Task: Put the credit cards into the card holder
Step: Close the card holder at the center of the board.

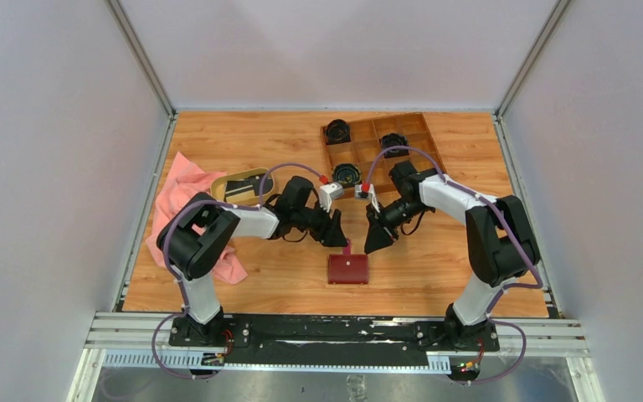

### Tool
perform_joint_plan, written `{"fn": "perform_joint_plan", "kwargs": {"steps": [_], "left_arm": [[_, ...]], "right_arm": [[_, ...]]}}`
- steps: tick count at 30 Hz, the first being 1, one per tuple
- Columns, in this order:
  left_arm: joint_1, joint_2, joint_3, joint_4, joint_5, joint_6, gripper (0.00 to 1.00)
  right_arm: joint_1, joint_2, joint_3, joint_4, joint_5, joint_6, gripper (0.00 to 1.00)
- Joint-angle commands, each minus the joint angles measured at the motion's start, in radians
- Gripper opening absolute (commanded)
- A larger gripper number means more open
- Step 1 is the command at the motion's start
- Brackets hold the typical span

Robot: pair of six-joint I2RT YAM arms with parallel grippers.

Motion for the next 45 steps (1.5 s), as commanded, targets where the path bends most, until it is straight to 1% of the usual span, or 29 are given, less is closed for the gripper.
{"fn": "perform_joint_plan", "kwargs": {"steps": [1, 10, 19, 28, 45], "left_arm": [[0.009, 0.052, 0.048, -0.001, 0.079, 0.017, 0.56], [0.011, 0.105, 0.083, 0.011, 0.109, -0.006, 0.49], [0.031, 0.135, 0.098, 0.034, 0.13, -0.064, 0.44], [0.037, 0.161, 0.11, 0.058, 0.168, -0.108, 0.43], [0.043, 0.185, 0.134, 0.06, 0.187, -0.135, 0.36]], "right_arm": [[0.016, -0.006, 0.012, -0.058, -0.029, -0.064, 0.22], [0.016, -0.006, 0.012, -0.061, -0.023, -0.073, 0.21], [0.016, -0.004, 0.012, -0.062, -0.015, -0.075, 0.21], [0.015, -0.002, 0.012, -0.061, -0.01, -0.076, 0.2], [0.016, -0.001, 0.013, -0.063, -0.003, -0.08, 0.19]]}}
